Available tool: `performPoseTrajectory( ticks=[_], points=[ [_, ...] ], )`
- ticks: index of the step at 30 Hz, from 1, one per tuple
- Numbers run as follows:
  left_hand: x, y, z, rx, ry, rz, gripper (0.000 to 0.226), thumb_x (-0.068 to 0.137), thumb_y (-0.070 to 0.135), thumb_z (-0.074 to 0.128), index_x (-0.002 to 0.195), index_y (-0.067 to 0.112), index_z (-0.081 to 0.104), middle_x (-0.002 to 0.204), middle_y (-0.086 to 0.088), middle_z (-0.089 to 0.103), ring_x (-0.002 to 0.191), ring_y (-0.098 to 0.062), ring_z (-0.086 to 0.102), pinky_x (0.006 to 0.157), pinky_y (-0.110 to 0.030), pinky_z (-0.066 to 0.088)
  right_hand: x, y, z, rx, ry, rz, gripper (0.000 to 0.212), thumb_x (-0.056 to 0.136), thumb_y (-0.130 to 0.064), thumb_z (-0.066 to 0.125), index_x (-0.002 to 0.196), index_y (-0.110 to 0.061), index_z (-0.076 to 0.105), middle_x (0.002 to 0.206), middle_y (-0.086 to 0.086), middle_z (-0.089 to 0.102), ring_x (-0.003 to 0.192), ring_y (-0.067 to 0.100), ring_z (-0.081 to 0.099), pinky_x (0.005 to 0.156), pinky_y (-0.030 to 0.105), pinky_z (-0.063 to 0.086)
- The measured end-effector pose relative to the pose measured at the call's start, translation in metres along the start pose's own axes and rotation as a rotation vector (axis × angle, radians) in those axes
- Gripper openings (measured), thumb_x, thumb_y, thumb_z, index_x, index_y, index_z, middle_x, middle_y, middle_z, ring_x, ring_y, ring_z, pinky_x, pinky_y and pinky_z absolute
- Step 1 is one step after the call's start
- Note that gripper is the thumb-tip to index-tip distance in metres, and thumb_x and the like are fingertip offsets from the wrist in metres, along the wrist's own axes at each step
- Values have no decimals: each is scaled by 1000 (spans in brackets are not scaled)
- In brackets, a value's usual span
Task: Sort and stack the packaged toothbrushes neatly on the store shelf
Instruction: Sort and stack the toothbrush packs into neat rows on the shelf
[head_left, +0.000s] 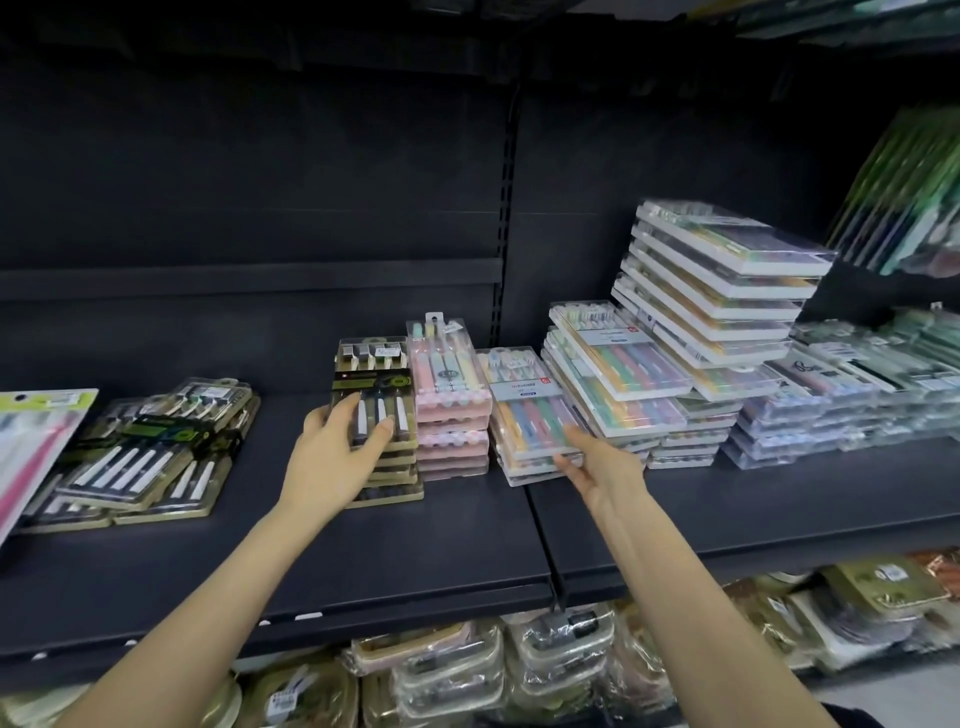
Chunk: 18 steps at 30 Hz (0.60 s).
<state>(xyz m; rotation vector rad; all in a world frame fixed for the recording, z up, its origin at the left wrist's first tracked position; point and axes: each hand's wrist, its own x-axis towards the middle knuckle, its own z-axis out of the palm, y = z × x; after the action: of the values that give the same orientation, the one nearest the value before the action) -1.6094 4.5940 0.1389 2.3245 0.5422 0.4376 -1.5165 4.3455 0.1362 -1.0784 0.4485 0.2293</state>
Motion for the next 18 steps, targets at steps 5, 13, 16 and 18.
performPoseTrajectory(
  ticks=[5,13,16,18],
  points=[
    [2,-4,-1,17,2,29,61,92,53,49,145,26,35,148,-10,33,121,-28,49,91,-31,36,-4,25,-5,-387,41,-237,24,82,-20,76,95,-16,56,122,-2,51,81,10,59,76,37,58],
    [-11,-14,-18,-11,42,95,51,95,43,50,140,18,45,139,-7,46,121,-22,48,89,-25,33,-19,35,-5,-955,279,-518,30,87,-48,62,107,-25,62,114,1,62,96,27,62,74,32,44],
    [-26,-49,-46,-14,303,71,33,95,32,55,117,10,64,117,-7,63,109,-25,57,84,-29,40,-49,47,-3,-969,296,-728,19,86,-46,63,93,-29,58,98,-1,58,85,23,60,67,31,38],
    [-31,-81,-67,83,422,-2,25,93,26,59,104,6,69,104,-12,67,100,-32,59,80,-36,42,-71,56,15,-885,119,-850,13,87,-40,64,85,-29,57,87,-4,57,77,15,57,64,30,40]
  ],
)
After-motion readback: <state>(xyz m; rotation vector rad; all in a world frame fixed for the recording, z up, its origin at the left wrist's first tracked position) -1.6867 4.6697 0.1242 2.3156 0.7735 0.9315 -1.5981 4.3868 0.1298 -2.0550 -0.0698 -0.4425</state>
